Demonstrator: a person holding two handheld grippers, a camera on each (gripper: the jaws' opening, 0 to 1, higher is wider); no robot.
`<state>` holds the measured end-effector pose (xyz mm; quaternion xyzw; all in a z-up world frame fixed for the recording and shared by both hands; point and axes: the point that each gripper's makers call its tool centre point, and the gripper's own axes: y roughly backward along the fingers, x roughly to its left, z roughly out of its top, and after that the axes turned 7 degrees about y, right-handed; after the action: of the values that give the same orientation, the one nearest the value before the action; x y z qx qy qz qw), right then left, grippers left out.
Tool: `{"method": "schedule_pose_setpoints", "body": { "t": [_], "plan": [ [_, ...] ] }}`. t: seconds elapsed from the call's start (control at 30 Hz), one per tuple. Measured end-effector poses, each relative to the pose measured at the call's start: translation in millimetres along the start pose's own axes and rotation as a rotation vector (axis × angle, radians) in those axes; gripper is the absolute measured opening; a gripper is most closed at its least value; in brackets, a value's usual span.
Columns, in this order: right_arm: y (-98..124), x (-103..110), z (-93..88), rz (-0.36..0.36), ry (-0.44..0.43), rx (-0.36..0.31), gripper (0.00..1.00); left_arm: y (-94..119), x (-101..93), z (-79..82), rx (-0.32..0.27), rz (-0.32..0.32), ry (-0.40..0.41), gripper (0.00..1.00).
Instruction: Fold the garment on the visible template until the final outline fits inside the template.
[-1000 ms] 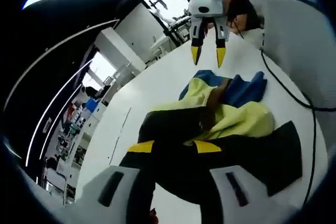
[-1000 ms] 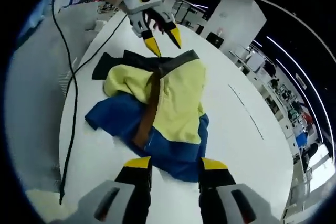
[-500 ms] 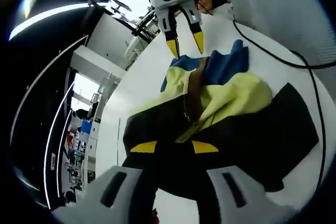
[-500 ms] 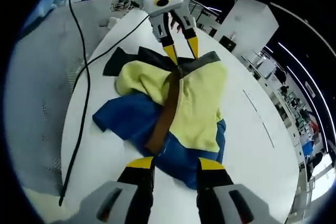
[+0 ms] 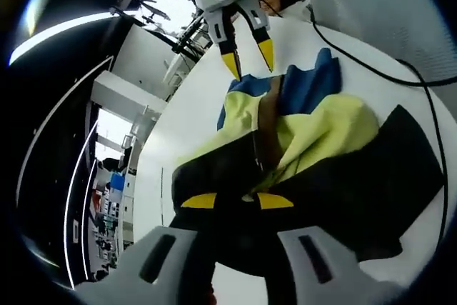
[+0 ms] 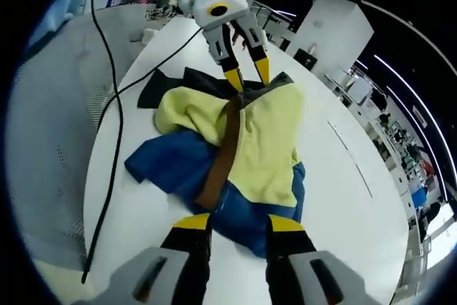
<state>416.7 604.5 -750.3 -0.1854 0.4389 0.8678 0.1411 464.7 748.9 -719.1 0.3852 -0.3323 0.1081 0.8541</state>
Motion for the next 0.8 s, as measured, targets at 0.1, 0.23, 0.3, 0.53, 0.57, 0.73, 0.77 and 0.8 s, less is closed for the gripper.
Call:
{"method": "schedule_pose_setpoints", "body": {
  "t": [0.1, 0.23, 0.3, 0.53, 0.57, 0.73, 0.77, 0.8],
  "plan": [
    [-4, -1, -1.4, -0.002, 0.002, 0.002, 0.25, -3, 0.5, 1.3, -0.001, -0.001, -0.011, 0.15],
    [-9, 0, -3.7, 0.007, 0.044, 0.007, 0.22, -6, 2.6, 3.0, -0.007, 0.005, -0.013, 0.06],
    [-10, 4, -8.4, 0.024, 0.100, 0.027, 0.21, -6, 2.9, 2.7, -0.005, 0.005, -0.012, 0.01],
    [-11, 9, -4.8, 0.020, 0.148, 0.017, 0.17, -3, -0.7, -2.7, 0.016, 0.001, -0.014, 0.00],
    [-13, 9, -5.0, 0.022, 0.150, 0.017, 0.17, -2, -1.8, -2.9, 0.016, -0.002, -0.011, 0.00],
    [-17, 9, -5.4, 0.019, 0.178, 0.019, 0.11, 3, -6.0, -4.6, 0.020, -0.004, -0.010, 0.04],
    [-17, 9, -5.7, 0.018, 0.176, 0.019, 0.10, 4, -6.4, -4.6, 0.020, -0.001, -0.008, 0.05],
    [-17, 8, -6.0, 0.015, 0.173, 0.019, 0.08, 4, -6.9, -4.1, 0.019, 0.000, -0.009, 0.06]
  ]
}}
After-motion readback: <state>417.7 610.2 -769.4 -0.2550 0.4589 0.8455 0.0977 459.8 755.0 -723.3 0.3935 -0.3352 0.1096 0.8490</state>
